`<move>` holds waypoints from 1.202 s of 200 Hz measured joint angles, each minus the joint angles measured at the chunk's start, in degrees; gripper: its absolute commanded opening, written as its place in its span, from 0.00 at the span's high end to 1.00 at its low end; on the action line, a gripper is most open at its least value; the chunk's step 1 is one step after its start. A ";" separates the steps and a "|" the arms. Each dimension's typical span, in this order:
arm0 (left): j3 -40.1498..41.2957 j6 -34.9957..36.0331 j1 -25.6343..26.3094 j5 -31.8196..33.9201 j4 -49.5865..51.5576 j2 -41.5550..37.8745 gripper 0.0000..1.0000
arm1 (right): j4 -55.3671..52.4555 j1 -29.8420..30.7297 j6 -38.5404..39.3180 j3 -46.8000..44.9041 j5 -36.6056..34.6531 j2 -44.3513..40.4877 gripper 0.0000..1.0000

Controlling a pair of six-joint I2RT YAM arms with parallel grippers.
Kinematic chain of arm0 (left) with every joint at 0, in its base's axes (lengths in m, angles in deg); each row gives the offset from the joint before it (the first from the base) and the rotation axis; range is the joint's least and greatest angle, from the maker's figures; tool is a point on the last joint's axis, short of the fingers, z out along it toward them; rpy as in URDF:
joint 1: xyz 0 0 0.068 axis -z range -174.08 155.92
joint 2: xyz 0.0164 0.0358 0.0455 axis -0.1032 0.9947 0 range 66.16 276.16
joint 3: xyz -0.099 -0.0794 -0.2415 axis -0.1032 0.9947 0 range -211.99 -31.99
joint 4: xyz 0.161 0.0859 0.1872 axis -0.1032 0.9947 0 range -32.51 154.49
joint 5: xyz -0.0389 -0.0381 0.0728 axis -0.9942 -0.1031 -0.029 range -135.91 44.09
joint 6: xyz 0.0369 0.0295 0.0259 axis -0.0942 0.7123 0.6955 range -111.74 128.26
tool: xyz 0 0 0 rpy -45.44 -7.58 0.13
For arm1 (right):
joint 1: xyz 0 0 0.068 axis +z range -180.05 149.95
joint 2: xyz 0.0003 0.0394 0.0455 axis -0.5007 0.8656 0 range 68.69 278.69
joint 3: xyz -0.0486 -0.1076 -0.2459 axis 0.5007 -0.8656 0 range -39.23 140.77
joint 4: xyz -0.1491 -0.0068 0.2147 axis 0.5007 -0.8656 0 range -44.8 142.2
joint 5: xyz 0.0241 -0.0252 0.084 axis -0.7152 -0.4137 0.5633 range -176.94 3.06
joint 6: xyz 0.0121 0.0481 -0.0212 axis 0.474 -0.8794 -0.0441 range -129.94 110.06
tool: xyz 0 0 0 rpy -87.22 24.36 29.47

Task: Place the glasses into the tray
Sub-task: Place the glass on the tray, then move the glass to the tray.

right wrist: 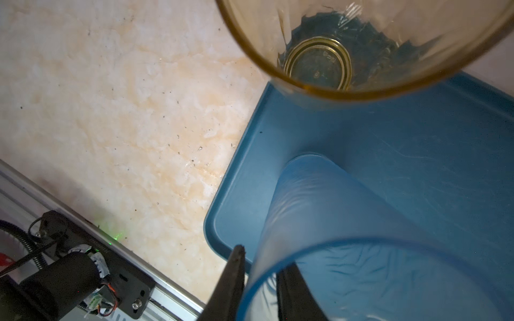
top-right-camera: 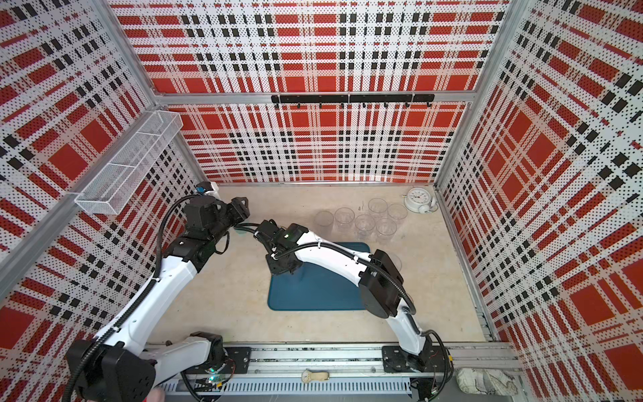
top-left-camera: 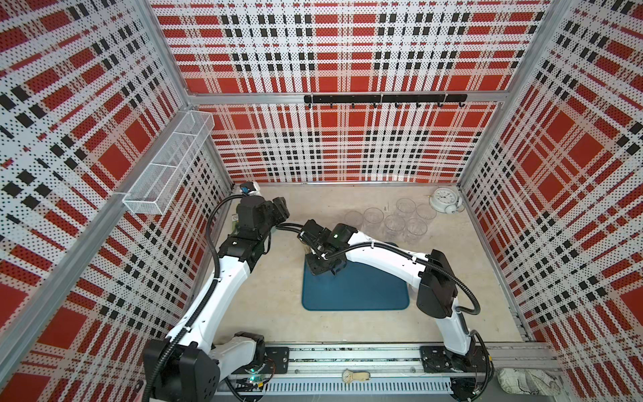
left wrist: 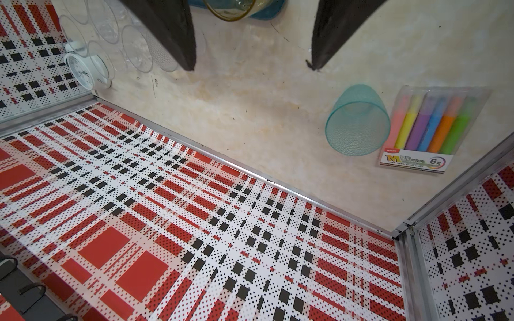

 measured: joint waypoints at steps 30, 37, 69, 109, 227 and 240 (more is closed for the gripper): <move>0.00 0.00 0.28 0.13 0.00 -0.02 0.31 | -0.17 0.00 -0.20 1.92 1.11 0.00 0.71; 0.00 0.00 0.28 0.26 0.00 -0.02 0.31 | -0.24 0.00 -0.28 2.67 1.36 0.00 0.70; -0.13 0.00 0.28 0.74 0.00 -0.04 0.31 | -0.22 0.00 -0.87 4.94 2.86 -0.13 0.63; -1.11 0.00 0.28 1.14 -0.11 -0.13 0.31 | -0.24 -0.44 -1.51 4.57 4.07 -2.19 0.60; 1.90 -1.66 6.73 -7.04 0.20 -0.13 0.26 | 34.42 -15.39 -24.13 -48.63 14.73 -36.17 0.28; 4.20 -2.49 6.64 -8.83 0.24 -0.24 0.26 | 39.78 -15.39 -27.67 -54.01 16.39 -36.15 0.26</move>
